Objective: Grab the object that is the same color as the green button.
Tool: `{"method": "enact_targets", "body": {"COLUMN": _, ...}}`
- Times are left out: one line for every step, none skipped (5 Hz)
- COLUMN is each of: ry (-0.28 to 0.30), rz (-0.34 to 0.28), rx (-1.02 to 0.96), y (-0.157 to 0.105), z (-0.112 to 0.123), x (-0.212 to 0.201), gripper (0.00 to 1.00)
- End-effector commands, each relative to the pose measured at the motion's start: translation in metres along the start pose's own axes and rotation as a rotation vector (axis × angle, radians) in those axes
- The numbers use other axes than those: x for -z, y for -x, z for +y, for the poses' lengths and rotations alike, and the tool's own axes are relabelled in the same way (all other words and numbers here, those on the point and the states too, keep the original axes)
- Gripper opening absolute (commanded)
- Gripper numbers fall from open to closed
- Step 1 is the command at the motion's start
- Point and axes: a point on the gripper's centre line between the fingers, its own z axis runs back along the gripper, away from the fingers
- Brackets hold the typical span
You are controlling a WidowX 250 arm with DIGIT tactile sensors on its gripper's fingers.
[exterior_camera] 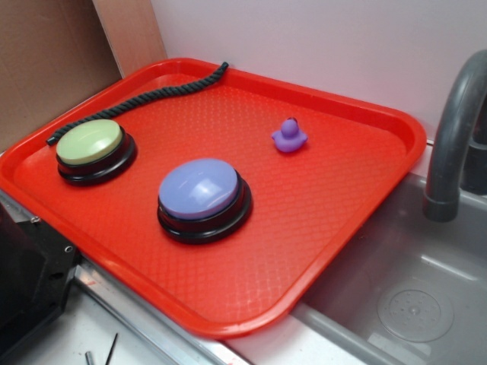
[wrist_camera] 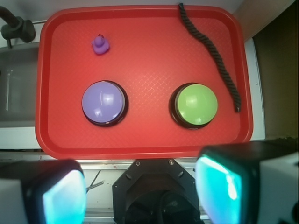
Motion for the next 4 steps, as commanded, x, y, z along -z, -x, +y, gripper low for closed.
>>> {"method": "enact_targets", "body": {"ry": 0.000, "rz": 0.000, "rx": 0.000, "y": 0.000, "z": 0.000, "x": 0.000, "gripper": 1.00}}
{"method": "enact_targets", "body": {"ry": -0.019, "rz": -0.048, "rx": 0.035, "y": -0.017, "z": 0.007, "x": 0.016, "gripper": 1.00}}
{"method": "enact_targets", "body": {"ry": -0.003, "rz": -0.066, "rx": 0.067, "y": -0.034, "z": 0.016, "x": 0.032, "gripper": 1.00}}
{"method": "enact_targets", "body": {"ry": 0.004, "rz": -0.047, "rx": 0.169, "y": -0.062, "z": 0.029, "x": 0.054, "gripper": 1.00}}
